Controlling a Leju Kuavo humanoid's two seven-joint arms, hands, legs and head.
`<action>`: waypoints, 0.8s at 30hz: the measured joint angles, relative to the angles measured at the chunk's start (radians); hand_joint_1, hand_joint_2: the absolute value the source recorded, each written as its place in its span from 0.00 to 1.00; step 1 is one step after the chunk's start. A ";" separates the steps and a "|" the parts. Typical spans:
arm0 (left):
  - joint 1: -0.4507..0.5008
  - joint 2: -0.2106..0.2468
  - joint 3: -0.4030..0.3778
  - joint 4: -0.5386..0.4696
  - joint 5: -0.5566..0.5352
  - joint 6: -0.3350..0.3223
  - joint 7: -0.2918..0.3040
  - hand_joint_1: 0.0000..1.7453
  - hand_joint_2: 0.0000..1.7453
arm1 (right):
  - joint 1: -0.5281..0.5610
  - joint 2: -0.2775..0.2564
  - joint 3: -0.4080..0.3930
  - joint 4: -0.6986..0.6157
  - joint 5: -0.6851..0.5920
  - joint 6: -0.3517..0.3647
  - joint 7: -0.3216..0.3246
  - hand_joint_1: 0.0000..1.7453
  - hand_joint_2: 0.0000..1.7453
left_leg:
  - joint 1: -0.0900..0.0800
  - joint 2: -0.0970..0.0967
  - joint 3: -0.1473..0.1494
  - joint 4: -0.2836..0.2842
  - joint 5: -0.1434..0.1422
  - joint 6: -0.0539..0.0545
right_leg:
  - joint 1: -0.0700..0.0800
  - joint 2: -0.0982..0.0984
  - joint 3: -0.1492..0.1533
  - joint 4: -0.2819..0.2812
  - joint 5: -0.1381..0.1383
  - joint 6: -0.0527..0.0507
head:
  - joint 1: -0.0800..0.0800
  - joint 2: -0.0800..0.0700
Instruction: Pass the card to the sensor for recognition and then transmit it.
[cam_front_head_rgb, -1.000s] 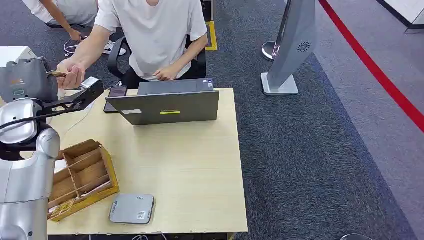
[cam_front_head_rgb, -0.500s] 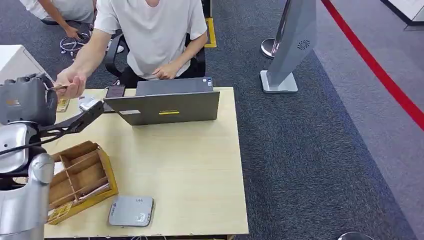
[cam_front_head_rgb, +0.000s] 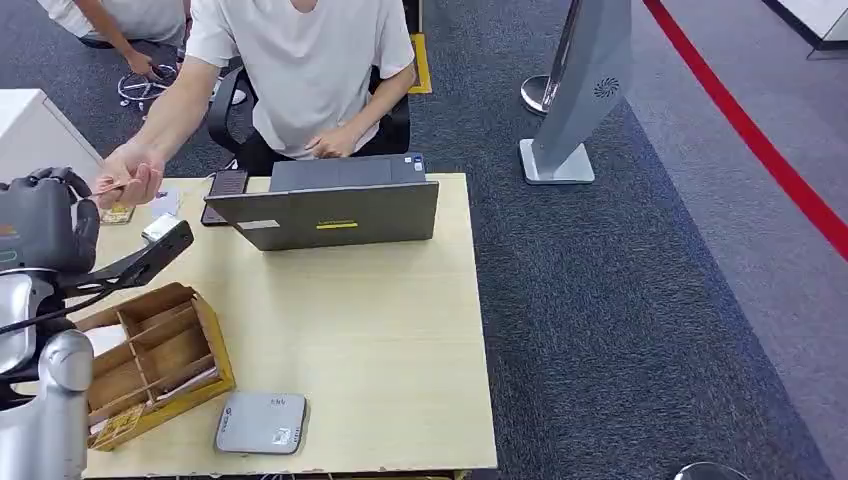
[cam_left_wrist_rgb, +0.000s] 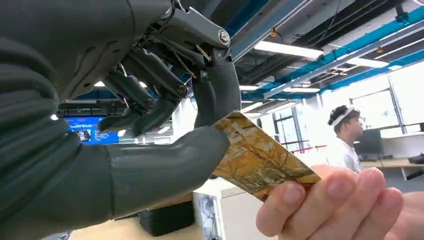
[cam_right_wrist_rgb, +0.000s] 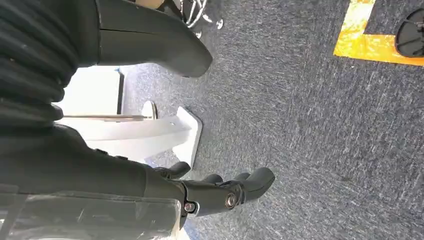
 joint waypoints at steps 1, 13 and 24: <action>0.002 0.000 0.010 -0.009 0.000 0.005 -0.012 0.00 1.00 | 0.000 0.000 0.004 0.000 0.000 -0.003 0.000 0.00 1.00 | 0.000 0.000 0.000 0.000 0.000 0.000 | 0.000 0.000 0.000 0.000 0.000 0.000 | 0.000 0.000; 0.021 -0.012 0.073 -0.067 0.000 0.001 -0.012 0.00 1.00 | -0.003 0.000 0.027 0.005 -0.006 -0.030 0.014 0.00 1.00 | 0.000 -0.005 0.006 0.000 0.002 0.000 | 0.000 -0.007 0.008 0.000 0.000 0.001 | 0.000 0.000; 0.216 -0.089 0.191 -0.236 0.015 0.009 -0.129 0.00 1.00 | 0.000 0.000 0.051 -0.015 -0.096 -0.050 0.097 0.00 1.00 | 0.000 -0.002 0.009 0.000 0.001 0.000 | 0.000 -0.003 0.009 0.000 -0.001 0.001 | 0.000 0.000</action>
